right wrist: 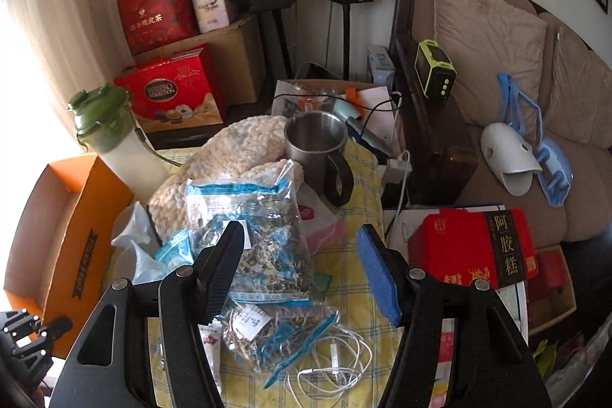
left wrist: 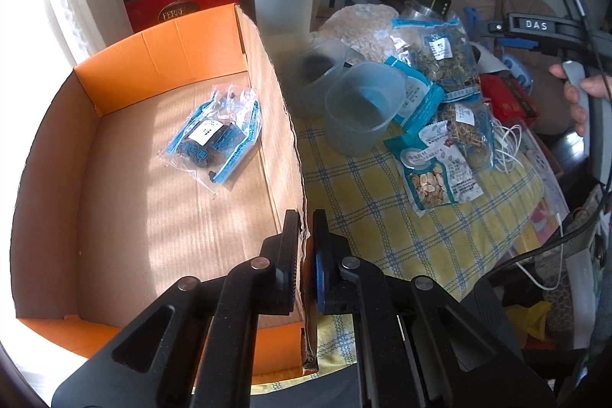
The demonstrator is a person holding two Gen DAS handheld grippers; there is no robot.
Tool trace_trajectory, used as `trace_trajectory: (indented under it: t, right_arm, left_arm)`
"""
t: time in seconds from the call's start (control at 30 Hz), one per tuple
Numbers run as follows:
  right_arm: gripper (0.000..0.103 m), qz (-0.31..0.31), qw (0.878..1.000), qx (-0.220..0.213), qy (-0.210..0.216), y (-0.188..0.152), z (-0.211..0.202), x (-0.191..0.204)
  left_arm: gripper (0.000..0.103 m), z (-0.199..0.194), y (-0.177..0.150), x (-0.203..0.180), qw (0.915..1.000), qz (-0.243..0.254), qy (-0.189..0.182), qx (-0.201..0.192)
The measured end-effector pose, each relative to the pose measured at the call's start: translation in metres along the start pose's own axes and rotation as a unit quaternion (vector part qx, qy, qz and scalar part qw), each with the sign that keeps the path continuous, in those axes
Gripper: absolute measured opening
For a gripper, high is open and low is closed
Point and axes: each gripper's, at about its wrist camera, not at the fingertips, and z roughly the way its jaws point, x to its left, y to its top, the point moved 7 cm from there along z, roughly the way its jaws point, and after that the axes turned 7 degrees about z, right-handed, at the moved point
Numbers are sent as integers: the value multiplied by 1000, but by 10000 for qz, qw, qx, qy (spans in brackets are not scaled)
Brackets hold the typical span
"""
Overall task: Organize objects
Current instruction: 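Grasp the clear zip bag of dried herbs with the right gripper, then lower the bag into the cardboard box and release it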
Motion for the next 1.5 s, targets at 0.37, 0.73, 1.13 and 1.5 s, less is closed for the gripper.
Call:
trace_trajectory:
  t: [0.37,0.73,1.13,1.5]
  right_arm:
    - [55,-3,9990,389,238,-5,58,7]
    - [7,-103,9979,135,618,-4,38,23]
    - [7,-340,9859,-310,1607,38,-47,95]
    - [13,-902,9461,518,3068,13,-38,243]
  left_arm:
    - [8,5,1,-1,9999,-139,-80,-18]
    - [9,6,1,-1,9998,-148,-112,-29]
    - [8,5,0,-3,9995,-255,-56,-191]
    - [8,5,0,-2,9993,-306,-68,-187]
